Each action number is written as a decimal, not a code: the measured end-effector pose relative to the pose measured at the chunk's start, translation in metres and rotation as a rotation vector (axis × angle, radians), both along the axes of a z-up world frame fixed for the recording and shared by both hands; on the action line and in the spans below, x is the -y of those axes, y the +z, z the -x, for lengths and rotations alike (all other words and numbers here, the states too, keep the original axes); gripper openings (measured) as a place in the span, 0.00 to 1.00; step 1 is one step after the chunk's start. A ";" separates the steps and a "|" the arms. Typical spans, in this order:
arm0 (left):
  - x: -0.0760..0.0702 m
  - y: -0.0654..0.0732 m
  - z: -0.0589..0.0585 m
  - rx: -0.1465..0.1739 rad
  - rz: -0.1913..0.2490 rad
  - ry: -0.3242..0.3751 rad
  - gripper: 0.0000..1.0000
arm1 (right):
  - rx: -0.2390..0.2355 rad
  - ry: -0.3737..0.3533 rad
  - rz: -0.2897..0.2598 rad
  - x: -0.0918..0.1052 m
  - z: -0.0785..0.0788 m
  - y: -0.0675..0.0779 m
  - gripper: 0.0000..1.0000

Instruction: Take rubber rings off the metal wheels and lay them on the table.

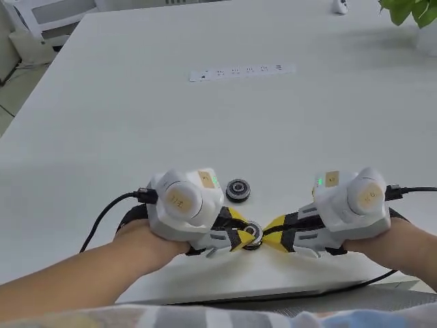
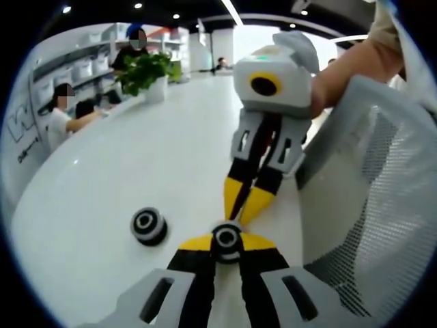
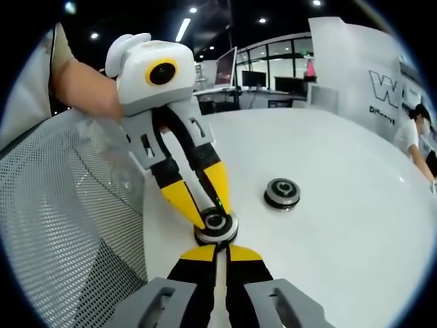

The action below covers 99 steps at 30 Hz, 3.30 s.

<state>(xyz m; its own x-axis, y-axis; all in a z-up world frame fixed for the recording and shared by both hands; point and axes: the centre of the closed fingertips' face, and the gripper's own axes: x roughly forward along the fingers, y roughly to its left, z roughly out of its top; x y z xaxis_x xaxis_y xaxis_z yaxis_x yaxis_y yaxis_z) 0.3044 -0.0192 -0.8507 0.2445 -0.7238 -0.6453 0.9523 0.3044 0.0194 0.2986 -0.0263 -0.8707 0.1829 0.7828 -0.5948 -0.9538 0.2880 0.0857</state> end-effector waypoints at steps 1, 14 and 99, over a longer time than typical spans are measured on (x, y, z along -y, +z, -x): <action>0.000 0.000 0.000 0.001 -0.001 0.000 0.13 | 0.000 -0.002 0.002 0.000 0.000 0.000 0.00; 0.000 0.000 0.000 0.002 -0.013 0.004 0.12 | -0.092 -0.099 -0.032 0.002 -0.003 0.008 0.00; 0.001 -0.001 0.001 0.014 -0.038 0.032 0.12 | -0.424 -0.247 -0.300 -0.014 0.007 0.030 0.00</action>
